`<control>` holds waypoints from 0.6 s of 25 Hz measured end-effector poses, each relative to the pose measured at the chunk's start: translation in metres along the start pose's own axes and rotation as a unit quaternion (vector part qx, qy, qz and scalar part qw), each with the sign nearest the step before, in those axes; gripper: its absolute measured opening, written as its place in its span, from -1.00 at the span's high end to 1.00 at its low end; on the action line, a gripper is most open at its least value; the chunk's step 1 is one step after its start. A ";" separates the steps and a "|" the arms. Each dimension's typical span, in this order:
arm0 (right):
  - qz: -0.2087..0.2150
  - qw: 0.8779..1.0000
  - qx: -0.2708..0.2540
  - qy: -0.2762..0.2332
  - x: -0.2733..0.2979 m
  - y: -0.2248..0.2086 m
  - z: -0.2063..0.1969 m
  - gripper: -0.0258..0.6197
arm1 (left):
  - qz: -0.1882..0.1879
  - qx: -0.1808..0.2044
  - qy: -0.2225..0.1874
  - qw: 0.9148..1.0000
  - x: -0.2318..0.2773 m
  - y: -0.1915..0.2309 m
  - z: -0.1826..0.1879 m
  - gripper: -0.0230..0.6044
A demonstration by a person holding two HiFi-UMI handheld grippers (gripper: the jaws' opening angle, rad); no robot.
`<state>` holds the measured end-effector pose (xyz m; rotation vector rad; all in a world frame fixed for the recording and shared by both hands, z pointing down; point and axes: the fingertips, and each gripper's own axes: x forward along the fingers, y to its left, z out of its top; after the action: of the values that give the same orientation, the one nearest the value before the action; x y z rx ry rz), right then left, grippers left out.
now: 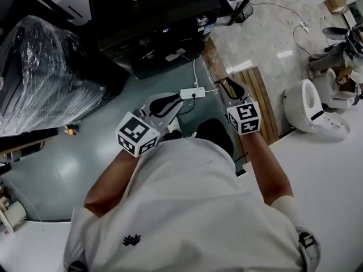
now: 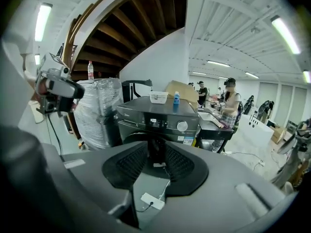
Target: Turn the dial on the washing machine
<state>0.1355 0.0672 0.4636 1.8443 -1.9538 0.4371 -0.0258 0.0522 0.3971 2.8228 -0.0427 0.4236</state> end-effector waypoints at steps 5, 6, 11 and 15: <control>0.001 1.000 -0.022 0.017 0.085 -0.040 0.006 0.63 | 0.058 -0.016 -0.021 0.998 -0.011 0.032 0.011 0.65; 0.003 0.999 -0.027 0.019 0.102 -0.048 0.007 0.62 | 0.073 -0.018 -0.023 0.997 -0.013 0.037 0.012 0.65; 0.010 0.998 -0.051 0.031 0.181 -0.089 0.015 0.52 | 0.153 -0.043 -0.035 0.987 -0.014 0.055 0.015 0.65; 0.021 0.997 -0.058 0.041 0.234 -0.114 0.020 0.43 | 0.191 -0.065 -0.042 0.979 -0.003 0.055 0.020 0.65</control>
<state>0.2395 -0.1537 0.5568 1.6900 -1.9250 0.3957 -0.0271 -0.0058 0.3929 2.6977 -0.6136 0.3655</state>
